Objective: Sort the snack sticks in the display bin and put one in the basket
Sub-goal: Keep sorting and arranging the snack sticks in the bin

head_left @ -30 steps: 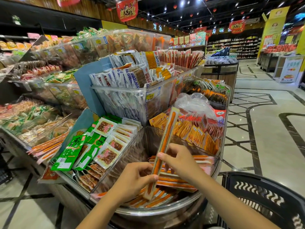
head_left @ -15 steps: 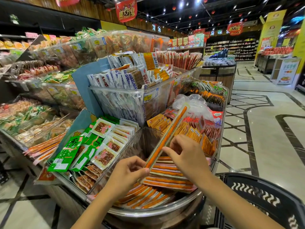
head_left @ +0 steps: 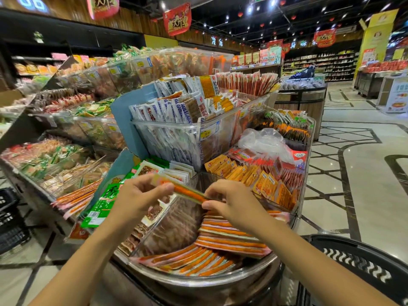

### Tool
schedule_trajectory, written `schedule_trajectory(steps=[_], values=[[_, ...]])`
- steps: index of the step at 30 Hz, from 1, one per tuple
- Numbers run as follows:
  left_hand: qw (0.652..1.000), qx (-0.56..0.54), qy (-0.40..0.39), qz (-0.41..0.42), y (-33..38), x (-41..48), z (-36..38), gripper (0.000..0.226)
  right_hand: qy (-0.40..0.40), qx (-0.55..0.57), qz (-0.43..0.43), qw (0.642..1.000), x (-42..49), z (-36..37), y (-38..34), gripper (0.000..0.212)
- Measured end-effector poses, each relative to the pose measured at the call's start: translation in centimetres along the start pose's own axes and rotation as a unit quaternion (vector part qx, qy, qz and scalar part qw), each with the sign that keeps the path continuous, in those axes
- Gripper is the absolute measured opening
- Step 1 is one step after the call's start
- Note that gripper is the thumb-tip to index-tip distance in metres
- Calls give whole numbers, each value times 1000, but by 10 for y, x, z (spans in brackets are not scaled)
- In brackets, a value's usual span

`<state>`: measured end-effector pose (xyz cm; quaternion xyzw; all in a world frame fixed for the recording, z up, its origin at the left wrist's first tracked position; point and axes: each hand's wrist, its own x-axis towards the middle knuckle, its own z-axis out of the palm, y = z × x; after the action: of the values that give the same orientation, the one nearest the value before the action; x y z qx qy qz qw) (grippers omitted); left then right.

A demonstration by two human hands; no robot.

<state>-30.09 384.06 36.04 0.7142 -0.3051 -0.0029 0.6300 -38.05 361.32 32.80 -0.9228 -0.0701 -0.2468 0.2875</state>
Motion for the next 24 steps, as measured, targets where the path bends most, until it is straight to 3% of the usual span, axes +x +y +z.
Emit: schedule_trajectory(steps=[3,6,11,14,17,21,24], values=[[1000,-22,20,7,10,7,1,19,51,75,55,994,6,-1,-4,13],[999,36,6,-5,1,5,18,7,90,218,153,960,5,0,0,19],[976,166,-128,-57,-42,-14,58,17,114,385,230,887,-8,7,9,18],[964,226,-135,-34,-60,-17,77,21,122,399,253,873,-15,11,18,20],[942,312,-121,9,-68,-16,85,16,120,373,262,882,-21,5,27,18],[907,394,-147,29,-74,-15,84,12,187,375,260,870,-25,-16,39,30],[892,427,-146,34,-78,-12,82,12,187,341,248,887,-28,-26,50,33]])
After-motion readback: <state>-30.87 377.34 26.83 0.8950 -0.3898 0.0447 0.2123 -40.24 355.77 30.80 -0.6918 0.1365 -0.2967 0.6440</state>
